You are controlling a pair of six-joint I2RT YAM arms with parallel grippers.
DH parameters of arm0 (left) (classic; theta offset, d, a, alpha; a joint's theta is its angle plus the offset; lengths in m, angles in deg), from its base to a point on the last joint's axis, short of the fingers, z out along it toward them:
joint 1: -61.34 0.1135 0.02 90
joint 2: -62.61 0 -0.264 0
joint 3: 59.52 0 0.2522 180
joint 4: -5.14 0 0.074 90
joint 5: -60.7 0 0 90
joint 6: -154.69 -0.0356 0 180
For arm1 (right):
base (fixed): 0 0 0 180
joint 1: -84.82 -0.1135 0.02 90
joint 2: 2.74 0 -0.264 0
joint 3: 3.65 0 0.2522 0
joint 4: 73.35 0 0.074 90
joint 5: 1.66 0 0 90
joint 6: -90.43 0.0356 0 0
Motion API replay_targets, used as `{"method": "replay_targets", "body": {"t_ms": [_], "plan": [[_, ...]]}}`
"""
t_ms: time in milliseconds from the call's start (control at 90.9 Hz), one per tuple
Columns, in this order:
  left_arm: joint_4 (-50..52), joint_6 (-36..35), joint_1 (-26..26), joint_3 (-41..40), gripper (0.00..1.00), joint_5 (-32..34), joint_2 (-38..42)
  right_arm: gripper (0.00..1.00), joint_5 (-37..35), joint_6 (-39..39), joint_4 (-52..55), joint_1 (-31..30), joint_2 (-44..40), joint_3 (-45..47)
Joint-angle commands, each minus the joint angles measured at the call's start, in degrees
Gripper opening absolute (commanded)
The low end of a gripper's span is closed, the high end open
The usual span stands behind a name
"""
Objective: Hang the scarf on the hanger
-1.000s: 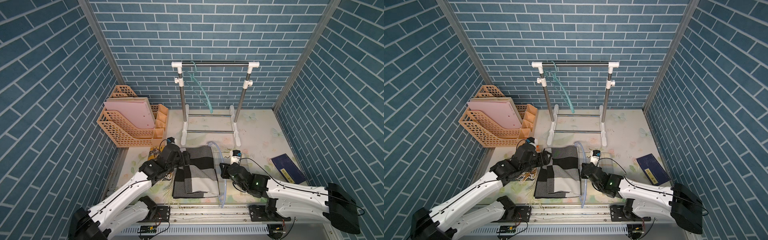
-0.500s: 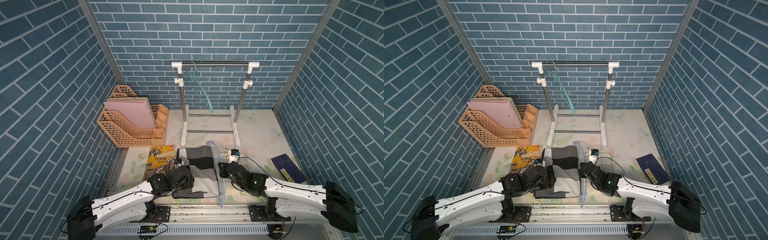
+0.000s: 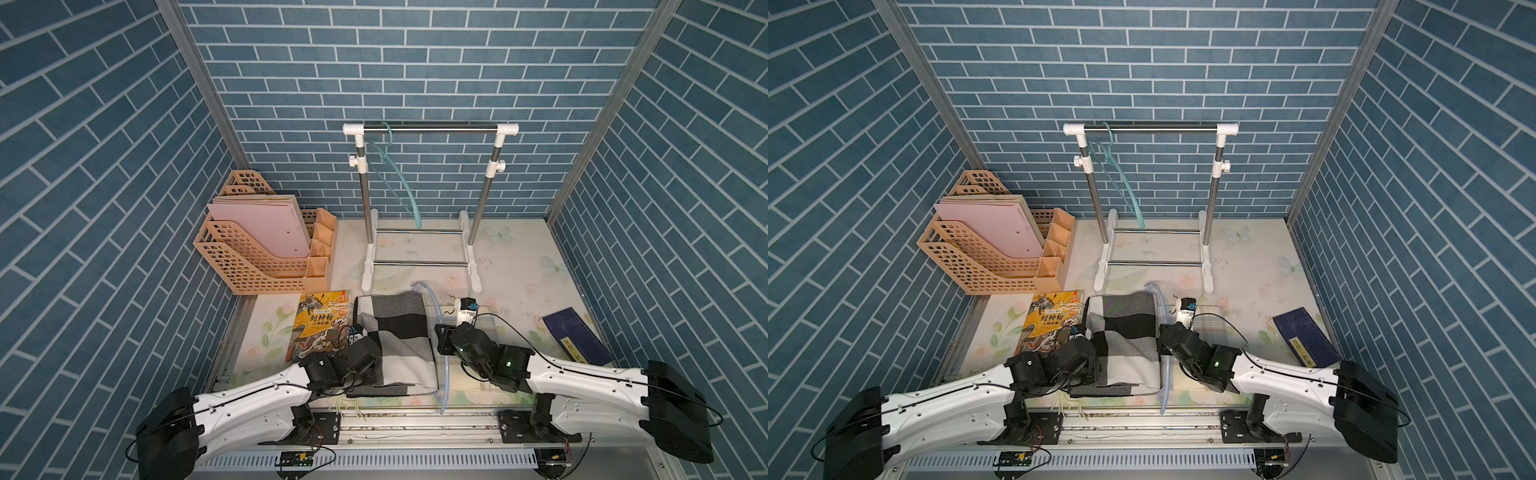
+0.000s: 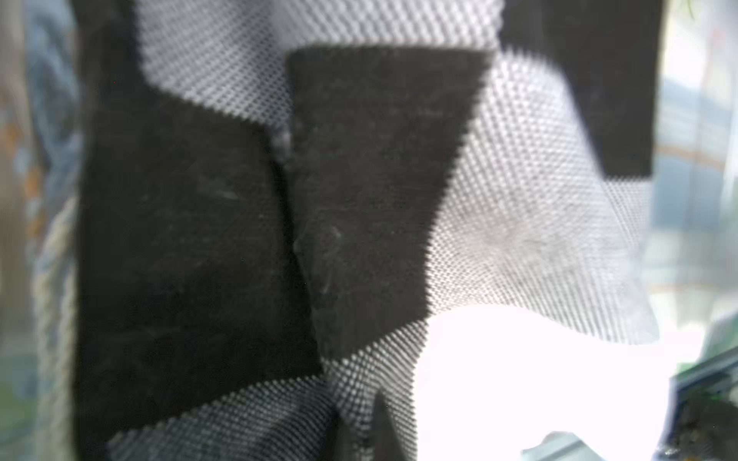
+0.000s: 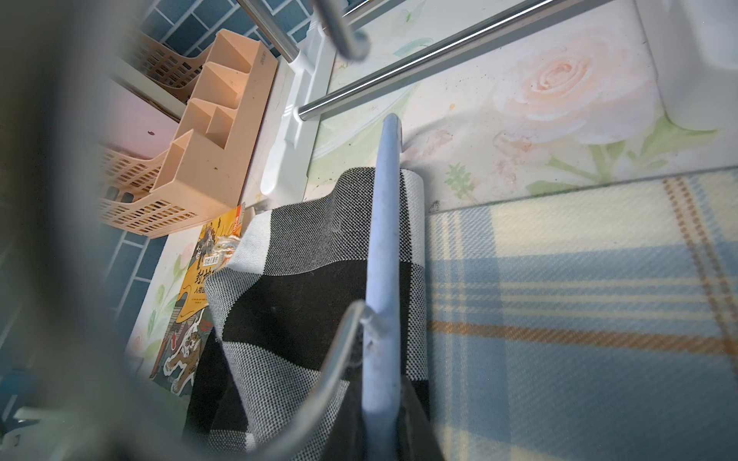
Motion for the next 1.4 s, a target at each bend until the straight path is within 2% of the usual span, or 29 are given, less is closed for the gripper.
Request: {"method": "replay_targets", "body": {"t_ms": [0,187,484,627,770,957,979,1023,1056,1144,1177,1254,1386], "plan": [[4.6,-0.8,-0.3,3.5,0.0,3.3,2.3,0.0,0.9,-2.2,2.2,0.2,-0.4,-1.5],[14.2,1.1,-0.3,7.5,0.0,7.1,6.6,0.0,0.1,-2.4,3.8,0.2,-1.0,-2.2],[31.3,10.3,-0.2,9.9,0.0,15.0,13.8,0.0,0.4,-1.9,5.3,0.2,0.4,-3.2],[31.3,11.5,-0.3,9.3,0.0,15.9,14.7,0.0,0.8,-1.7,5.2,0.2,1.4,-3.2],[31.1,12.5,-0.3,8.9,0.0,17.0,10.7,0.0,0.6,-0.6,7.9,0.2,2.2,-4.0],[27.1,12.5,-0.2,5.3,0.0,15.1,7.8,0.0,1.2,-0.4,9.5,0.2,2.0,-3.5],[26.5,12.4,-0.2,4.9,0.04,14.7,7.7,0.0,1.3,-0.4,9.4,0.2,2.1,-3.4],[26.1,12.2,-0.3,4.8,0.22,14.3,7.8,0.0,1.8,-0.4,9.3,0.2,2.2,-3.3],[26.3,11.7,-0.3,5.3,0.32,14.2,7.8,0.0,2.1,-0.5,9.3,0.2,2.4,-3.3],[29.0,9.4,-0.3,9.3,0.74,15.7,8.2,0.0,2.6,-0.9,9.1,0.2,2.7,-3.4],[30.1,8.6,-0.3,11.5,0.84,16.7,8.5,0.0,2.8,-1.2,9.0,0.2,2.8,-3.4],[32.2,6.0,-0.2,16.5,0.95,20.0,9.5,0.0,3.0,-2.0,9.0,0.2,2.9,-3.8],[27.0,-3.1,1.9,21.9,0.93,24.6,8.6,0.0,2.8,-2.9,8.7,0.2,2.4,-3.7]]}}
